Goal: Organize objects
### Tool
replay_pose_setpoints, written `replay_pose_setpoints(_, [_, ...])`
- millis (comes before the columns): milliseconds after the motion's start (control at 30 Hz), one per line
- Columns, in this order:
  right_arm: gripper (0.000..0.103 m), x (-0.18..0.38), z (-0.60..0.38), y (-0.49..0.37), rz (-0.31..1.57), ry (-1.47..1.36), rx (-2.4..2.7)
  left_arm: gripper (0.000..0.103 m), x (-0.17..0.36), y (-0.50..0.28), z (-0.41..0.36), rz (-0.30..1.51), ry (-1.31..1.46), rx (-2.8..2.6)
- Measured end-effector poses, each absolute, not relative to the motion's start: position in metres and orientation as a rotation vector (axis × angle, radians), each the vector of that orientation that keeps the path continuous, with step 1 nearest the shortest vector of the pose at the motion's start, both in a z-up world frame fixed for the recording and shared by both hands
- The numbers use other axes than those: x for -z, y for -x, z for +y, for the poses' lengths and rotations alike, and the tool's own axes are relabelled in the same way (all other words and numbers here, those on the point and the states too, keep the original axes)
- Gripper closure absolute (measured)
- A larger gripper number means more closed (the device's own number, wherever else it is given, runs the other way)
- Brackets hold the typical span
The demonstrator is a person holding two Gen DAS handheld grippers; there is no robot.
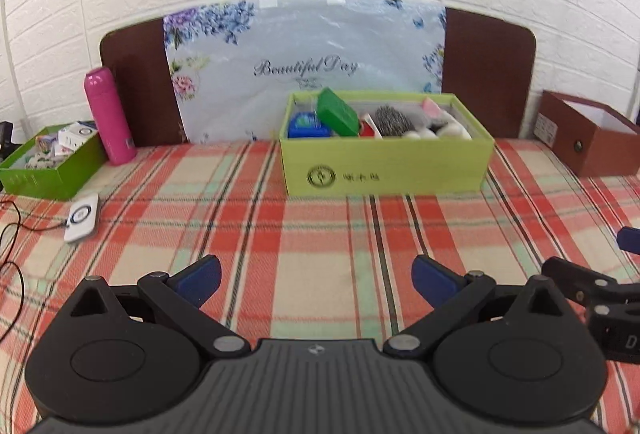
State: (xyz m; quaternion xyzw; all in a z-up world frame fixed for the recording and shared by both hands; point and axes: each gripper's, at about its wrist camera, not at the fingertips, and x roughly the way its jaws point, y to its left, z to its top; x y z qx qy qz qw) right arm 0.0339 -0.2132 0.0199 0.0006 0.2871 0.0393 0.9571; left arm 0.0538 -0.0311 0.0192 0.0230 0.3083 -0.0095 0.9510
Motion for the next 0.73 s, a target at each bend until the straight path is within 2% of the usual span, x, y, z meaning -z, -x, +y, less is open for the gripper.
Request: replay_pose_setpoints(733, [0.000,-0.003,-0.217,-0.026,0.616,-0.049,-0.024,0.000,-0.012,-0.046,-0.025,0.637,-0.014,0.024])
